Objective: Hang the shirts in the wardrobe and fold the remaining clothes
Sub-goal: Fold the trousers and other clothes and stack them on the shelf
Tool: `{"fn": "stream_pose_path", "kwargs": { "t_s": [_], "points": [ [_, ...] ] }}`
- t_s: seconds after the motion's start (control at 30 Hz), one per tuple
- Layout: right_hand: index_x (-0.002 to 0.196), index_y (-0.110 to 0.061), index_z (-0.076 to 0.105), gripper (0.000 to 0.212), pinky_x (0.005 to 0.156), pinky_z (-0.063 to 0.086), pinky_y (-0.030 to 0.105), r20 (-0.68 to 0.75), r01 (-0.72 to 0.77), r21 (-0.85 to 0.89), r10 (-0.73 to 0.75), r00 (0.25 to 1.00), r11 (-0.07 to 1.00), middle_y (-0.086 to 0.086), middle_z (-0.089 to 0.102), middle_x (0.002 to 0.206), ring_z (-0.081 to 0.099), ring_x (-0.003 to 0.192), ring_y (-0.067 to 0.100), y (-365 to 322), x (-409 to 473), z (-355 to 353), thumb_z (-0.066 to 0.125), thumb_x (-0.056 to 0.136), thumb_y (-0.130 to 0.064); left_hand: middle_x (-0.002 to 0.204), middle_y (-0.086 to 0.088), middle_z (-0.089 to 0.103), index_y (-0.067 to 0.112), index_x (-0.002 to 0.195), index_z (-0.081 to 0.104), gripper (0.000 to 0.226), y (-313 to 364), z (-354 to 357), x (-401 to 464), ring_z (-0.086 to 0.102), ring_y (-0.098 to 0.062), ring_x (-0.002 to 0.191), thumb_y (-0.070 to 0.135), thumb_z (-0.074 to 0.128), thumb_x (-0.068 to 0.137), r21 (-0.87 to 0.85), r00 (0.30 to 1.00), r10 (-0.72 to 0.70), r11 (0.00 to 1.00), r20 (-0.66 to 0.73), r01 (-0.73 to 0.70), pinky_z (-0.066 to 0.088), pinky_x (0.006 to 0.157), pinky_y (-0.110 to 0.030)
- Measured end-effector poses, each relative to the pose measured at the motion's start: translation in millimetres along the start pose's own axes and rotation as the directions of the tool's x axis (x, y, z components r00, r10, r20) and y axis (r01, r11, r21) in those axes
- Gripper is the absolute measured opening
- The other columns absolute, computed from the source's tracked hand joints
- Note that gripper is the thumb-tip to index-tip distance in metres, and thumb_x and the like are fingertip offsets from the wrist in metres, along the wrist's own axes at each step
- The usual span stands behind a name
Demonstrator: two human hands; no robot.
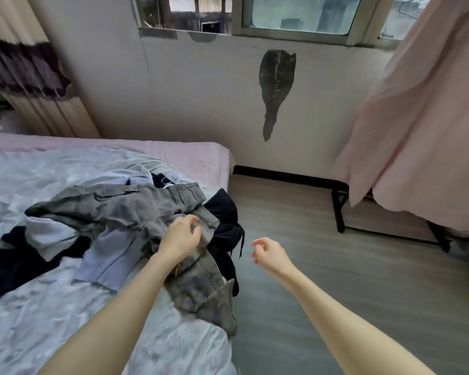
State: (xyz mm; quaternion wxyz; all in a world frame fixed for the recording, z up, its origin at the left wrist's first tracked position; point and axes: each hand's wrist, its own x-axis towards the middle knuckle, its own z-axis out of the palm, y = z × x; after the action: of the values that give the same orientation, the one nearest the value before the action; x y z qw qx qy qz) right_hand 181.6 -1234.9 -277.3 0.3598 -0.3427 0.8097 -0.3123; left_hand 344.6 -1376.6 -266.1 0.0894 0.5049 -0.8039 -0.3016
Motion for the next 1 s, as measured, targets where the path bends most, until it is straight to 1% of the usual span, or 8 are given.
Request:
{"fn": "stream_pose_path", "kwargs": {
  "t_s": [0.17, 0.3, 0.47, 0.63, 0.7, 0.77, 0.87, 1.0],
  "points": [
    [0.124, -0.015, 0.051, 0.037, 0.067, 0.040, 0.023, 0.091, -0.040, 0.000, 0.040, 0.995, 0.999, 0.008, 0.059, 0.116, 0.059, 0.096, 0.020, -37.9, 92.3, 20.8, 0.032, 0.092, -0.014, 0.131, -0.012, 0.048, 0.012, 0.128, 0.050, 0.035, -20.8, -15.2, 94.5, 0.049, -0.026, 0.119, 0.022, 0.043, 0.095, 0.046, 0.997, -0.059, 0.997, 0.042, 0.057, 0.040, 0.100, -0.037],
    [0.126, -0.014, 0.047, 0.037, 0.058, 0.042, 0.020, 0.148, -0.084, 0.003, 0.083, 0.986, 0.996, 0.001, 0.059, 0.095, 0.055, 0.074, 0.014, -47.6, 152.6, 31.6, 0.032, 0.092, -0.014, 0.131, -0.012, 0.046, 0.014, 0.130, 0.047, 0.036, -32.2, -9.9, 157.9, 0.046, -0.027, 0.120, 0.023, 0.041, 0.096, 0.139, 0.990, -0.103, 0.986, 0.101, 0.088, 0.039, 0.099, -0.037],
    [0.129, -0.015, 0.045, 0.037, 0.074, 0.039, 0.024, 0.218, -0.111, -0.074, 0.125, 0.968, 0.991, -0.005, 0.053, 0.094, 0.054, 0.084, 0.015, -42.7, 236.6, 57.1, 0.034, 0.094, -0.016, 0.131, -0.013, 0.045, 0.014, 0.131, 0.047, 0.037, -64.1, 12.9, 230.5, 0.043, -0.030, 0.122, 0.022, 0.040, 0.095, 0.228, 0.971, -0.194, 0.960, 0.139, 0.159, 0.038, 0.101, -0.041],
    [0.134, -0.015, 0.041, 0.041, 0.073, 0.036, 0.024, 0.285, -0.155, -0.127, 0.186, 0.940, 0.980, 0.001, 0.054, 0.103, 0.051, 0.084, 0.017, -21.0, 325.6, 99.3, 0.035, 0.093, -0.015, 0.138, -0.011, 0.039, 0.015, 0.136, 0.041, 0.040, -109.7, 49.9, 309.3, 0.036, -0.030, 0.126, 0.024, 0.039, 0.097, 0.335, 0.949, -0.281, 0.916, 0.145, 0.220, 0.036, 0.101, -0.041],
    [0.138, -0.015, 0.036, 0.044, 0.070, 0.039, 0.025, 0.310, -0.158, -0.139, 0.195, 0.931, 0.978, 0.004, 0.054, 0.115, 0.053, 0.085, 0.015, -12.7, 351.7, 115.3, 0.036, 0.095, -0.015, 0.143, -0.009, 0.034, 0.017, 0.140, 0.036, 0.044, -126.3, 64.0, 331.6, 0.031, -0.029, 0.130, 0.025, 0.039, 0.097, 0.385, 0.951, -0.280, 0.898, 0.128, 0.213, 0.033, 0.102, -0.042],
    [0.143, -0.012, 0.029, 0.049, 0.082, 0.043, 0.028, 0.343, -0.152, -0.164, 0.201, 0.917, 0.975, 0.011, 0.045, 0.132, 0.053, 0.104, 0.020, -2.2, 375.9, 136.9, 0.039, 0.095, -0.018, 0.149, -0.007, 0.026, 0.019, 0.143, 0.029, 0.049, -145.9, 80.8, 351.1, 0.021, -0.027, 0.137, 0.029, 0.039, 0.096, 0.446, 0.953, -0.275, 0.874, 0.127, 0.192, 0.026, 0.105, -0.045],
    [0.148, -0.013, 0.015, 0.065, 0.107, 0.030, 0.038, 0.415, -0.124, -0.223, 0.209, 0.885, 0.967, 0.015, 0.025, 0.146, 0.030, 0.132, 0.031, 13.1, 397.4, 171.3, 0.048, 0.094, -0.029, 0.157, -0.003, 0.007, 0.025, 0.148, 0.014, 0.058, -175.8, 98.8, 379.9, 0.004, -0.024, 0.144, 0.040, 0.036, 0.096, 0.521, 0.949, -0.278, 0.838, 0.150, 0.163, 0.015, 0.111, -0.051],
    [0.148, -0.017, 0.004, 0.088, 0.103, 0.032, 0.042, 0.426, -0.064, -0.372, 0.232, 0.875, 0.926, 0.010, 0.013, 0.148, 0.017, 0.134, 0.030, 26.6, 405.7, 211.3, 0.061, 0.085, -0.042, 0.158, 0.001, -0.008, 0.031, 0.148, -0.007, 0.094, -205.0, 100.4, 427.3, -0.011, -0.024, 0.144, 0.063, 0.052, 0.082, 0.559, 0.932, -0.286, 0.821, 0.223, 0.119, 0.005, 0.110, -0.061]
  ]
}}
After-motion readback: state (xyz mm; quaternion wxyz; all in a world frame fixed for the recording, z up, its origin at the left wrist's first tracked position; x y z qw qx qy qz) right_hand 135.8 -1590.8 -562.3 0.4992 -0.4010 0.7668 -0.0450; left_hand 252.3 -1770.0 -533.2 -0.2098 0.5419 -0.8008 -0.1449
